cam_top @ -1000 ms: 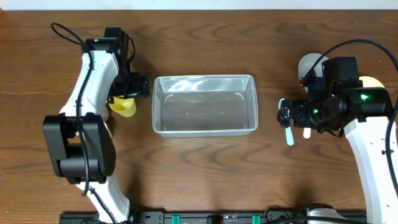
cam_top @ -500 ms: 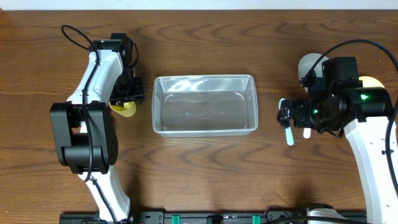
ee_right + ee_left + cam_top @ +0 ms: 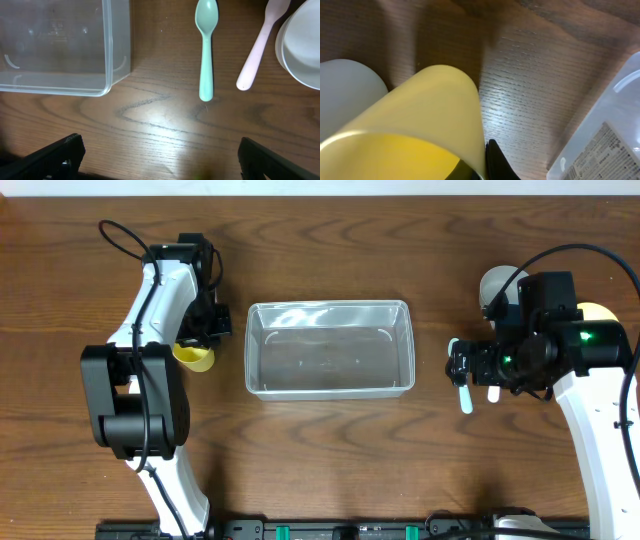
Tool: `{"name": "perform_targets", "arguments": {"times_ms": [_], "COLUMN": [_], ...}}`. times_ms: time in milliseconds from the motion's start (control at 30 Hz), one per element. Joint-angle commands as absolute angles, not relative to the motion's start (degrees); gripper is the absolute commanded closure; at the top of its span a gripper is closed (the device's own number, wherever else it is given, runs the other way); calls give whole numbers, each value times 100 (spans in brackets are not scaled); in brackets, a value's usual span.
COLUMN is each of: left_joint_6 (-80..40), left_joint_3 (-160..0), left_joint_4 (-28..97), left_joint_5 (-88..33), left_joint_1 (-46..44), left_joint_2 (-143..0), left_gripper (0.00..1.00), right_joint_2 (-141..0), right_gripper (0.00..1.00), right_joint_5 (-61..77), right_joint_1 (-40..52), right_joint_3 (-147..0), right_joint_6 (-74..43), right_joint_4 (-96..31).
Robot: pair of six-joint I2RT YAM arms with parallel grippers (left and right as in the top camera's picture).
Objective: Pack container
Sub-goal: 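Carry the yellow cup into the container's left end and release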
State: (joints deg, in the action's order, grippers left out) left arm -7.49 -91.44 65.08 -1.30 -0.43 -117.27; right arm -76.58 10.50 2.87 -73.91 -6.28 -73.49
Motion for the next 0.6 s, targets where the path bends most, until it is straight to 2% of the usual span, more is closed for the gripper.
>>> {"name": "perform_targets", "arguments": {"times_ms": [0,300,567], "left_joint_6": [-740,-742,-740], "left_joint_3": [-9209,-9714,-10276], "left_joint_4": [6525,6879,7422], "left_joint_5": [-102,-104,-104], "left_joint_1": [-34,-279,-1332], "left_joint_2": [-11721,-11163,-9791], "left_gripper": [94,94,94], "right_joint_2": [-7673,-7673,-7673], "right_gripper": [1,1,1], "right_joint_5": [1033,1033,1033], "right_joint_1": [263,263,263], "right_joint_3": [-7494,-7494,-7496], "right_joint_6": [-550,-550,-548], "right_joint_4": [-7354,-7373,-7369]}}
